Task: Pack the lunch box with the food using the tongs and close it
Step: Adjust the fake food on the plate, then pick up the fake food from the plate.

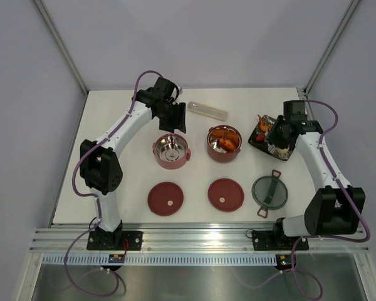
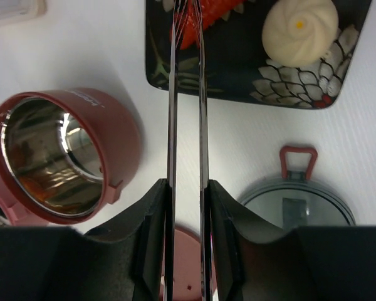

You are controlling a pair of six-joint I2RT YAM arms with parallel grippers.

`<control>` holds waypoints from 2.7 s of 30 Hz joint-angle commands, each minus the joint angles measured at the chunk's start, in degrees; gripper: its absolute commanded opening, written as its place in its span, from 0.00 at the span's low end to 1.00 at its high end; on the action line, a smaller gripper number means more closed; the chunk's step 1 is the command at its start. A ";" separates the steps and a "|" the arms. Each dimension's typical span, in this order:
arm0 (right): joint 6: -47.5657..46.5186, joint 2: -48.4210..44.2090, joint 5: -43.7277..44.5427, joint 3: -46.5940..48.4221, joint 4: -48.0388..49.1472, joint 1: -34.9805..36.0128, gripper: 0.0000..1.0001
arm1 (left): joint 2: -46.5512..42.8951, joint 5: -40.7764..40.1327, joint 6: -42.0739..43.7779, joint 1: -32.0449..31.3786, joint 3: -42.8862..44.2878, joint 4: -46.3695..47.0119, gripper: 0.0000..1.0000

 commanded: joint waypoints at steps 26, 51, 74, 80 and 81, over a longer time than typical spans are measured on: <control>-1.05 0.23 2.15 1.86 -2.72 -0.25 0.37 | -2.33 -0.04 -0.36 -0.35 -0.82 3.22 0.55; -0.52 0.42 -2.15 -1.13 -0.44 -0.25 0.36 | -3.91 -0.57 -0.62 -0.70 -2.58 3.92 0.55; 6.50 -9.87 3.38 -1.65 -5.63 -0.25 0.55 | -1.19 -0.21 0.61 -1.14 -0.82 3.13 0.55; 8.79 -10.49 1.89 -4.20 -3.52 -0.25 0.55 | -1.27 -0.74 0.70 -1.14 -1.08 3.13 0.55; 9.06 -10.40 2.06 -4.29 -3.34 -0.25 0.55 | -1.36 -0.83 0.61 -1.14 -1.34 3.13 0.55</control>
